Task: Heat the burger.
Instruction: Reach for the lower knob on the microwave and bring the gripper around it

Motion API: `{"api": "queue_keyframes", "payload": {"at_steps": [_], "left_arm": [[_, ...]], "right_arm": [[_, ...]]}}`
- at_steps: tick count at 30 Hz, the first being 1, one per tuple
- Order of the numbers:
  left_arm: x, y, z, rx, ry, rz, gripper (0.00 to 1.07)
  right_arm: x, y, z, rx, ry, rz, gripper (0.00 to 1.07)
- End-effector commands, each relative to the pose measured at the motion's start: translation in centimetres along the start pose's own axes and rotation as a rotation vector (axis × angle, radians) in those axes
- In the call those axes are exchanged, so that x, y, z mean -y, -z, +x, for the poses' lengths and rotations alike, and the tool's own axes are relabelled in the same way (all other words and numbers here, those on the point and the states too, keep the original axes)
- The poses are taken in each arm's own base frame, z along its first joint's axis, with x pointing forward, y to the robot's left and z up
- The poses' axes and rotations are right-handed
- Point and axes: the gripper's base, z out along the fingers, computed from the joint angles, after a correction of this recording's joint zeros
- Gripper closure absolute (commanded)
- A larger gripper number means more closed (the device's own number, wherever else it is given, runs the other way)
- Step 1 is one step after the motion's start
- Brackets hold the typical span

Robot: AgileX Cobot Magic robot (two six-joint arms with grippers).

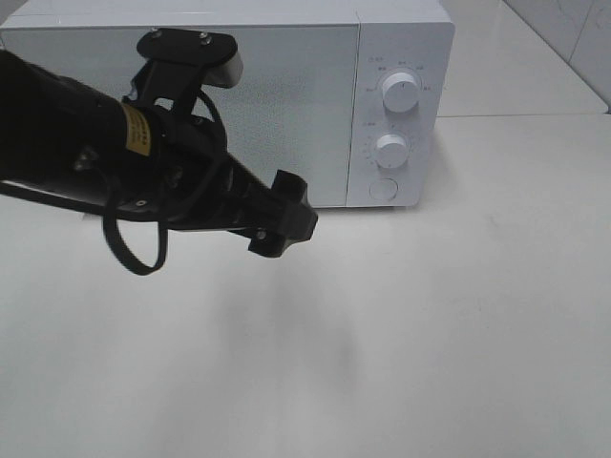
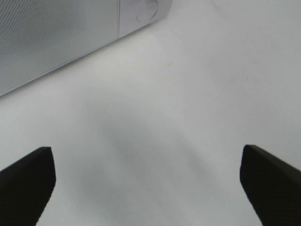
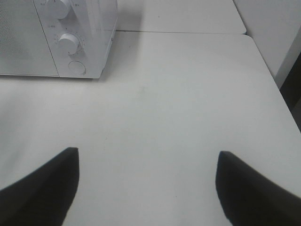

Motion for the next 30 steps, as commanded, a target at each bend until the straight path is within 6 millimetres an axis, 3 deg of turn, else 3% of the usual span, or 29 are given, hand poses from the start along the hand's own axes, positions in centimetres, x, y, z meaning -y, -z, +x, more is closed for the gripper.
{"api": "queue_keyframes", "payload": {"at_steps": [1,3,6,11,14,16,17,22,30], "left_arm": [[0.1,1.4,0.4,-0.062,-0.001,-0.009,0.06],[-0.6,3.0,0.9,-0.148,-0.018,-0.049,0.06],[-0.9,3.3,1.0,-0.163,-0.016,-0.061,0.06],[-4.0,6.6,1.5,-0.265,0.076,-0.153,0.06],[-4.6,7.2,1.6,-0.275,0.090,-0.166,0.06],[-6.7,9.7,1.8,-0.288,0.137,-0.213,0.06],[-6.7,9.7,1.8,-0.288,0.137,-0.213,0.06],[-10.0,13.5,2.6,-0.280,0.264,-0.278,0.06],[-12.7,17.6,4.6,-0.322,0.415,-0.375,0.06]], "right_arm": [[0.0,0.2,0.2,0.027,0.007,0.001,0.31],[0.0,0.2,0.2,0.027,0.007,0.001,0.31],[0.0,0.2,0.2,0.027,0.007,0.001,0.31],[0.0,0.2,0.2,0.027,0.007,0.001,0.31],[0.0,0.2,0.2,0.027,0.007,0.001,0.31],[0.0,0.2,0.2,0.027,0.007,0.001,0.31],[0.0,0.2,0.2,0.027,0.007,0.001,0.31],[0.0,0.2,0.2,0.027,0.007,0.001,0.31],[0.0,0.2,0.2,0.027,0.007,0.001,0.31]]}}
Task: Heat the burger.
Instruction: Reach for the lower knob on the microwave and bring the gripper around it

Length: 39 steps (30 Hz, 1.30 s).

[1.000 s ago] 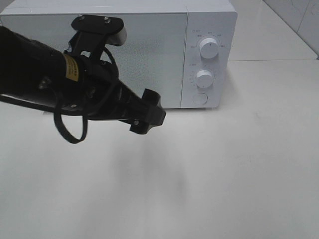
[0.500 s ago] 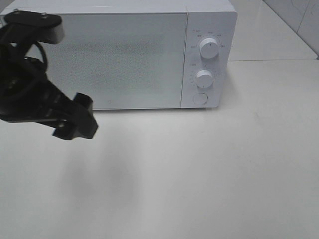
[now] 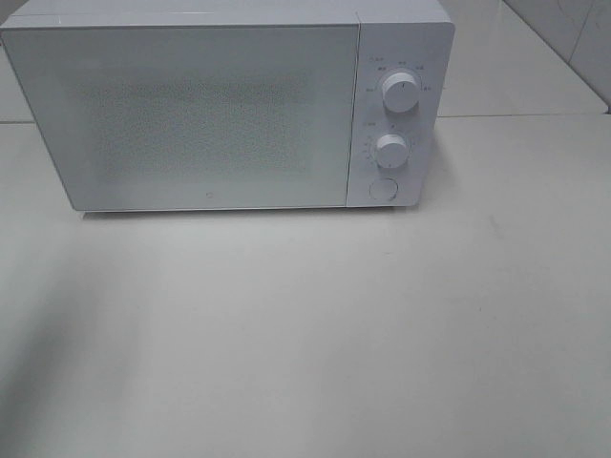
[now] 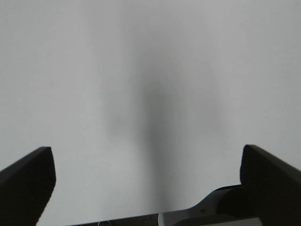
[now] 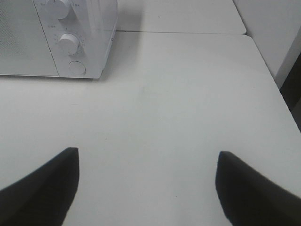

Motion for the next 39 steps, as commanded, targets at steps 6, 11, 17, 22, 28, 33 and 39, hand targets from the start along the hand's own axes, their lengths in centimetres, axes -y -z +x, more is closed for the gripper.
{"api": "queue_keyframes", "payload": {"at_steps": [6,11,17,22,28,33,39], "left_arm": [[-1.8,2.2,1.8,0.029,0.089,-0.029,0.06],[-1.9,2.2,4.2,0.029,0.077,-0.055,0.06],[-1.7,1.7,8.1,0.015,0.074,-0.060,0.06],[-1.7,1.4,10.0,0.041,0.070,-0.066,0.06],[-1.5,1.1,12.7,0.159,0.067,-0.067,0.06],[-1.5,2.1,13.6,0.246,0.061,-0.076,0.06],[-1.2,3.5,15.1,0.380,0.059,-0.068,0.06]], "right_arm": [[0.0,0.2,0.2,0.027,0.007,0.001,0.31],[0.0,0.2,0.2,0.027,0.007,0.001,0.31],[0.0,0.2,0.2,0.027,0.007,0.001,0.31],[0.0,0.2,0.2,0.027,0.007,0.001,0.31],[0.0,0.2,0.2,0.027,0.007,0.001,0.31],[0.0,0.2,0.2,0.027,0.007,0.001,0.31],[0.0,0.2,0.2,0.027,0.007,0.001,0.31]]}}
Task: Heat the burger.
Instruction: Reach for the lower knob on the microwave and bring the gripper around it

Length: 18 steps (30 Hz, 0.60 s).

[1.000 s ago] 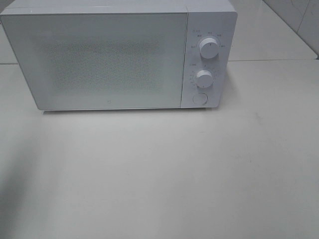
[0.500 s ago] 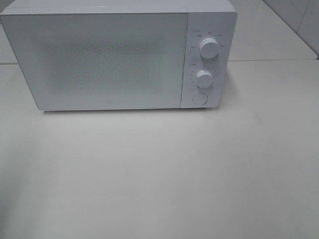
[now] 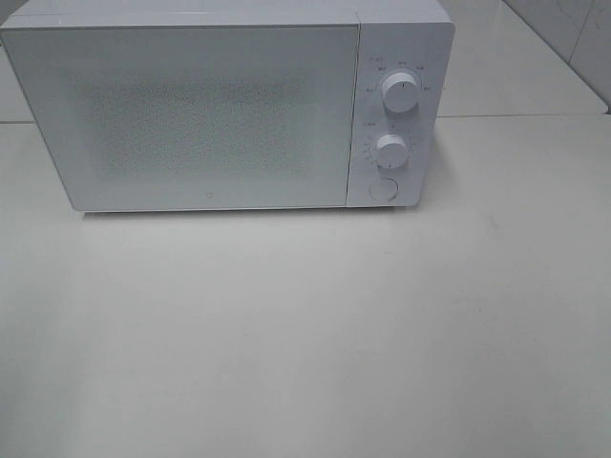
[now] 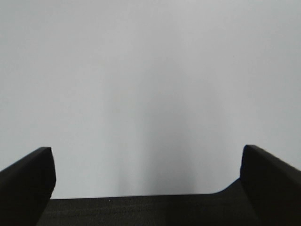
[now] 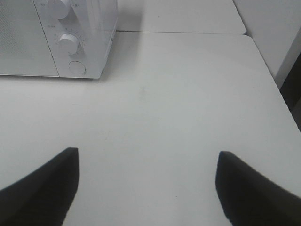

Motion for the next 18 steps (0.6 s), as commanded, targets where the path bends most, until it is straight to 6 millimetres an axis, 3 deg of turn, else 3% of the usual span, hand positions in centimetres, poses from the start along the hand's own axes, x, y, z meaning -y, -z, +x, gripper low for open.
{"api": "queue_keyframes", "payload": {"at_steps": [1,11,18], "left_arm": [[0.2,0.8,0.5,0.074,0.016,0.020,0.06],[0.2,2.7,2.0,0.230,0.021,0.032,0.06],[0.3,4.0,3.4,0.356,0.096,-0.059,0.06]], "right_arm": [[0.0,0.2,0.2,0.027,0.007,0.001,0.31],[0.0,0.2,0.2,0.027,0.007,0.002,0.31],[0.0,0.2,0.2,0.027,0.007,0.002,0.31]]}}
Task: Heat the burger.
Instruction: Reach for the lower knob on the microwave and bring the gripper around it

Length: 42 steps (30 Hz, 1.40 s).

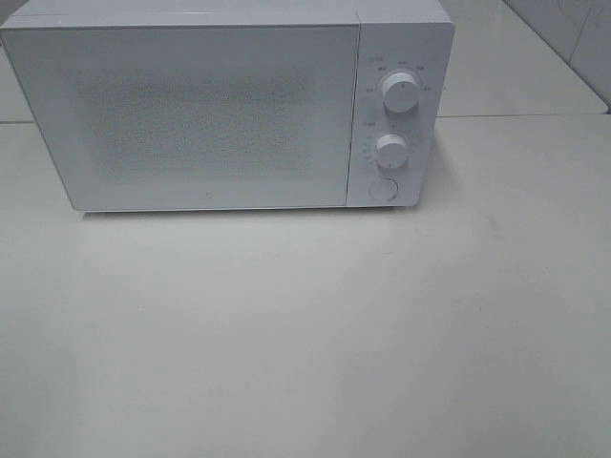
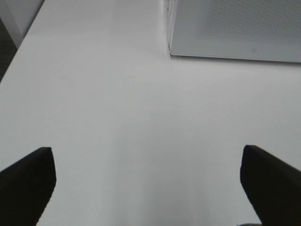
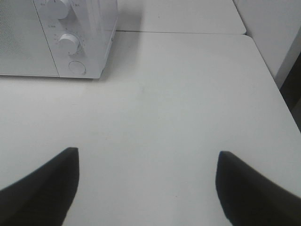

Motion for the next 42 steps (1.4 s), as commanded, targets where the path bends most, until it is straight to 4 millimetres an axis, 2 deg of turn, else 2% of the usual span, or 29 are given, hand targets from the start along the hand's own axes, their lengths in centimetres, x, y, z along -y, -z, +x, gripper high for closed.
{"api": "queue_keyframes", "payload": {"at_steps": [1,5,42], "left_arm": [[0.07,0.42,0.31,0.048,0.021,-0.013,0.06],[0.10,1.18,0.81,0.105,0.020,-0.014,0.06],[0.07,1.05,0.72,0.095,0.019,-0.020,0.06]], "right_arm": [[0.02,0.22,0.22,0.027,0.007,0.002,0.31],[0.02,0.22,0.22,0.027,0.007,0.002,0.31],[0.05,0.24,0.19,0.029,0.003,0.002,0.31]]}}
